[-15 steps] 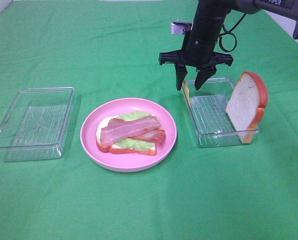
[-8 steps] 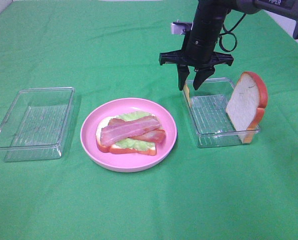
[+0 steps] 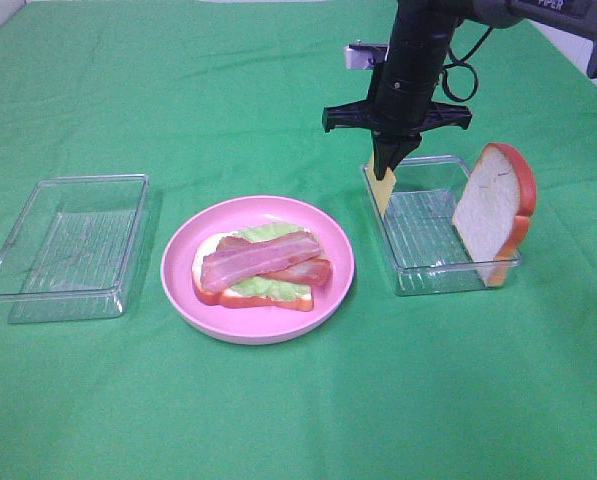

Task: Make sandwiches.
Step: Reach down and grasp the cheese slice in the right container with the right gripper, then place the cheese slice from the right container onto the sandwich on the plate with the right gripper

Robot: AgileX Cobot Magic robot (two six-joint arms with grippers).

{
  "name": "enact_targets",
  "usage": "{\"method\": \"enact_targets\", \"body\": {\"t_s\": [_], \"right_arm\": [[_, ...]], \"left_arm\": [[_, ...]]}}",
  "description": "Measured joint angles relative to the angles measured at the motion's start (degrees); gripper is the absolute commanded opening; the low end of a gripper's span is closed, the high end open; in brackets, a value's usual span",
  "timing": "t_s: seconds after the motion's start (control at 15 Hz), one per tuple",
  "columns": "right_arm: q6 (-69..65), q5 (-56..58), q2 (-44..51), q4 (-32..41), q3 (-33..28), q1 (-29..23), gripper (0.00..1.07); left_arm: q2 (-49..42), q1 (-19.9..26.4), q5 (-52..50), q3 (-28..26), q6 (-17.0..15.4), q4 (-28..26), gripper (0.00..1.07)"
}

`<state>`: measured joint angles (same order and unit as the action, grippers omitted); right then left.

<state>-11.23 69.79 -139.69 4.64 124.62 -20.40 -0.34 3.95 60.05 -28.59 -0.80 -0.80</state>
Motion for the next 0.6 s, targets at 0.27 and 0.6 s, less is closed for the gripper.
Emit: {"method": "enact_targets", "body": {"t_s": [0.27, 0.6], "right_arm": [[-0.06, 0.06, 4.76, 1.72, 0.0, 0.0, 0.0], [-0.11, -0.17, 17.13, 3.9, -10.6, 0.0, 0.0]], "left_arm": [[0.0, 0.0, 0.0, 0.0, 0.0, 0.0, 0.88], [0.0, 0.0, 0.0, 0.0, 0.0, 0.0, 0.88]]}}
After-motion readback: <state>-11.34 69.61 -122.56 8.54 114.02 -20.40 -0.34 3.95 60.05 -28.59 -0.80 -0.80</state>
